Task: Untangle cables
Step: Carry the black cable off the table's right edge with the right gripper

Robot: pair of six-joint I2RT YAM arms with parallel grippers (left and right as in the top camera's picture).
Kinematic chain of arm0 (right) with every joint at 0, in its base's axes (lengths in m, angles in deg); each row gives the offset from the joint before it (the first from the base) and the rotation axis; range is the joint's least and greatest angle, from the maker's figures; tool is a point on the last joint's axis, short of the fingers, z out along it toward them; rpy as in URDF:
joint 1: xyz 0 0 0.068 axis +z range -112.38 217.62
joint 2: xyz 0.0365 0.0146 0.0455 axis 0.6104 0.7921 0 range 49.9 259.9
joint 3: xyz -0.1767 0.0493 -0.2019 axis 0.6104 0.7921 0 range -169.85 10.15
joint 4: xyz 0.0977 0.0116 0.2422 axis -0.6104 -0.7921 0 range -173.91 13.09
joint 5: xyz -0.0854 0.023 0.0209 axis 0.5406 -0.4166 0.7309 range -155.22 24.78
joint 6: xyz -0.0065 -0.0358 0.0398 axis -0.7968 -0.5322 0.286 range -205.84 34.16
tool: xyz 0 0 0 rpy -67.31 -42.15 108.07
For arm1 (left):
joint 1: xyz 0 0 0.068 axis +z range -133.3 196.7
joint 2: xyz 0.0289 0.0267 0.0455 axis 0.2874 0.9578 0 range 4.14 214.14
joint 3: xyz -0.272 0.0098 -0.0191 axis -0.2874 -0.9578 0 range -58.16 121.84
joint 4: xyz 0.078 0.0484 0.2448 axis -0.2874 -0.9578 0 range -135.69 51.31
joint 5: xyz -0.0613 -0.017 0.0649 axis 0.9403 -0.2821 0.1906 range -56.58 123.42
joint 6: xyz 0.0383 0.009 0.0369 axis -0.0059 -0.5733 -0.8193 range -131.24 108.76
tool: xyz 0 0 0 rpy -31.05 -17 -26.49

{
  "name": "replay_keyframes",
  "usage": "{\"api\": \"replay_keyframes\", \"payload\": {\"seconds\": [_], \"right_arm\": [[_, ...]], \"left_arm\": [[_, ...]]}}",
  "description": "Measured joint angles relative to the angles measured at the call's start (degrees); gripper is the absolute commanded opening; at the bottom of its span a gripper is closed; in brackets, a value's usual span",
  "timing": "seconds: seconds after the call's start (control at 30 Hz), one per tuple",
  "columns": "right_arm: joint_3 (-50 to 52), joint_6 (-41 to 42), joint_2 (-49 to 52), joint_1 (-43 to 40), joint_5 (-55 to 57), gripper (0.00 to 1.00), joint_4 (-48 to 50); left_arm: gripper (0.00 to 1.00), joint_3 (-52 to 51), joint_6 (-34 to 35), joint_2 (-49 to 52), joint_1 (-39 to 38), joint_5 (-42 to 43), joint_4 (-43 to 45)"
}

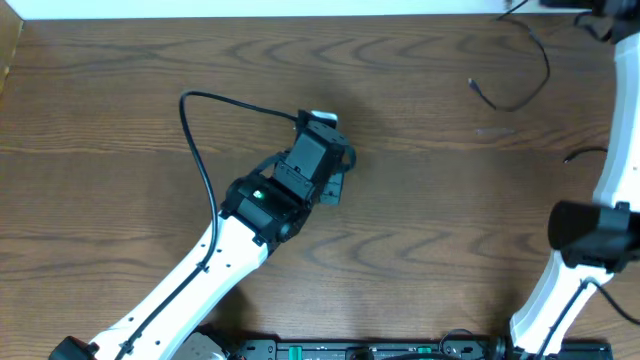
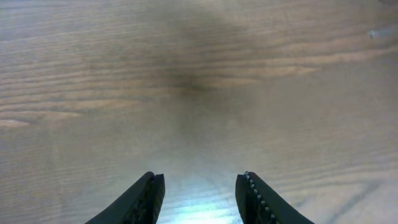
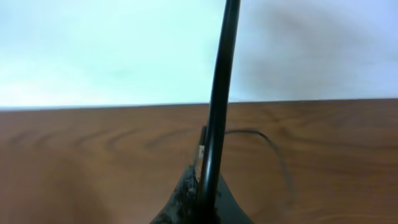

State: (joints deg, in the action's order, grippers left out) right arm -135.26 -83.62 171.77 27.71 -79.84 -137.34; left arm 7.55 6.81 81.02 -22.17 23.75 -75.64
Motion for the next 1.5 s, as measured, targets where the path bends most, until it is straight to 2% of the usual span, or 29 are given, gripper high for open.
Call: {"api": "replay_keyframes", "payload": {"seconds": [0.3,0.47,0.9,1.1,1.5], "right_arm": [[-3.89,3.26,2.47,-17.55,0.74,0.01,5.33],[-4.13,1.81,2.49,-23.63,1.53,0.01,5.35],[-4.74,0.15,12.26,-19.78,0.02,0.01,9.77],[-4.87,0.31,12.44,-18.49,0.74,0.01,11.78],[-4.87,-1.20,12.57,-18.73,17.77,0.01,10.40]], "left_arm": [[0.42,0.00,0.00,0.02,-4.15,0.39,-0.24],[0.42,0.02,0.00,0.02,-4.85,0.37,-0.07],[0.42,0.02,0.00,0.02,-5.11,0.37,1.70],[0.42,0.00,0.00,0.02,-5.14,0.37,1.42],[0.42,0.00,0.02,0.02,-5.18,0.37,1.57]]}}
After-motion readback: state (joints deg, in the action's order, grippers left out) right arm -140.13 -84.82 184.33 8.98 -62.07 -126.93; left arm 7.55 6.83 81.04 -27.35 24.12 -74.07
